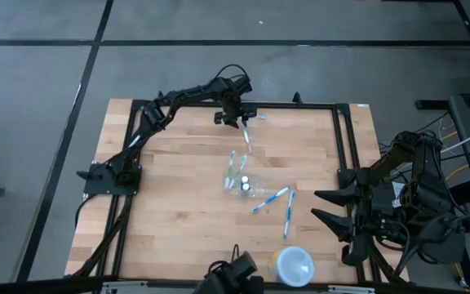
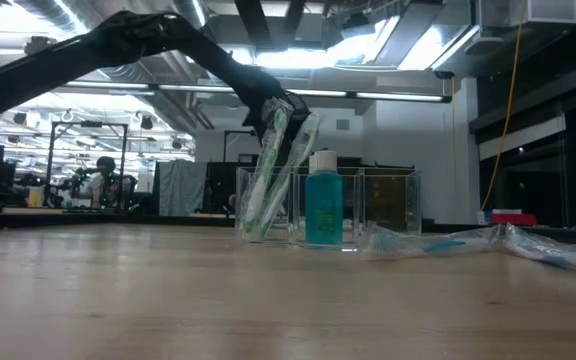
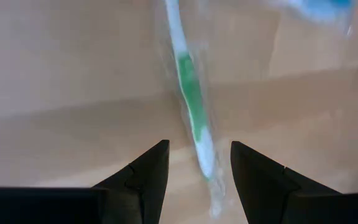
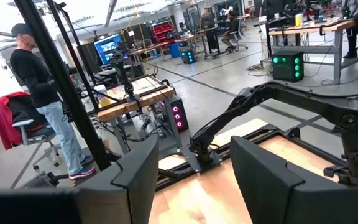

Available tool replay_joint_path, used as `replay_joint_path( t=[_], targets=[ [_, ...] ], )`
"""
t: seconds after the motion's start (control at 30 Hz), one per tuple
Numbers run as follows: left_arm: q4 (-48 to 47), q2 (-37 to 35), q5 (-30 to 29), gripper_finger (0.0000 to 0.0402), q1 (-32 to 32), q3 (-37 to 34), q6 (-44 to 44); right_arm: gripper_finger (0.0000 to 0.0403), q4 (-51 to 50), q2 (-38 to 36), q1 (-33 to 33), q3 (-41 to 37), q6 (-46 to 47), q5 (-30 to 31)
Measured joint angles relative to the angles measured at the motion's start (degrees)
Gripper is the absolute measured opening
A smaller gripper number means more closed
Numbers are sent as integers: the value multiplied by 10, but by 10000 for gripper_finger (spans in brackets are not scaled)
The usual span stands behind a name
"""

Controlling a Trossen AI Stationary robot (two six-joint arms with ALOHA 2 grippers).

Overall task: Pick & Place toothbrushing station
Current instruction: Put the green toothbrush into the transparent organizer

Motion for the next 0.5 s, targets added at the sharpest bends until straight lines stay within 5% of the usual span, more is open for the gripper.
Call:
replay_joint_path(
  t=[0.5],
  targets=[
    [56, 4, 4, 165, 15, 0, -65, 201, -15, 0, 0, 0, 0, -1]
  ],
)
